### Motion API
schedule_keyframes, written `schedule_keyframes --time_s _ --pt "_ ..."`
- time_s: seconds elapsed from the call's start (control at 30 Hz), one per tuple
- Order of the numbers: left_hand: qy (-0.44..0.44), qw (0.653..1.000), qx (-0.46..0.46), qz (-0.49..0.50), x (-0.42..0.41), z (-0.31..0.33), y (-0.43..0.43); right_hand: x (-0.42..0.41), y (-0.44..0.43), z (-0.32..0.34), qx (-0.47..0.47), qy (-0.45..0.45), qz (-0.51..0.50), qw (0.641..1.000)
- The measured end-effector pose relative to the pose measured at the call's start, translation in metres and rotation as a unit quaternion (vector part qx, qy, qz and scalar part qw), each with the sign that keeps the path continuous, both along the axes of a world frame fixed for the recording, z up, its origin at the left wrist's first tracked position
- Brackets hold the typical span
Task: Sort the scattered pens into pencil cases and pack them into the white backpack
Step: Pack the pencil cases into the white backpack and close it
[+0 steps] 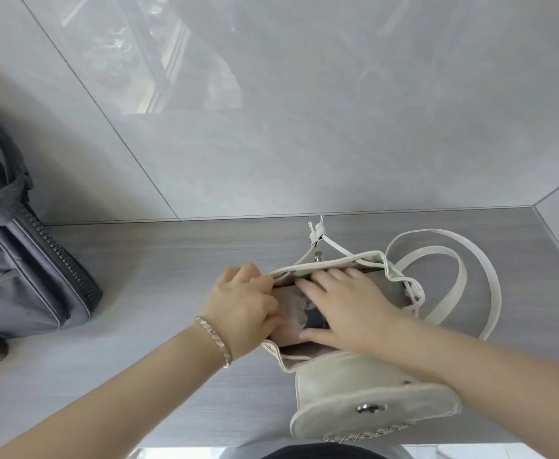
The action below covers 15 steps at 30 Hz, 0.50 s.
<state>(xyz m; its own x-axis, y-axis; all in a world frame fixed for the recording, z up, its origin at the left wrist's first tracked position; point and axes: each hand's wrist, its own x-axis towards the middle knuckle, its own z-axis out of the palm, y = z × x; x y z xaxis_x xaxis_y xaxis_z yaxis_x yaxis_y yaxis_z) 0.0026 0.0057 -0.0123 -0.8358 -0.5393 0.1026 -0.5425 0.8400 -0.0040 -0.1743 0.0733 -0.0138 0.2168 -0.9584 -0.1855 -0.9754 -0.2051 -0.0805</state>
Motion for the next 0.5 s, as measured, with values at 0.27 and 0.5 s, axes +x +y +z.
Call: schedule_keyframes --time_s 0.27,0.5 --pt "0.216 0.933 0.178 0.225 0.004 -0.001 0.012 0.019 0.009 0.007 -0.035 0.001 -0.008 0.999" --pt "0.102 0.841 0.398 0.352 -0.003 -0.001 0.016 0.040 0.001 -0.001 0.138 -0.018 -0.021 0.990"
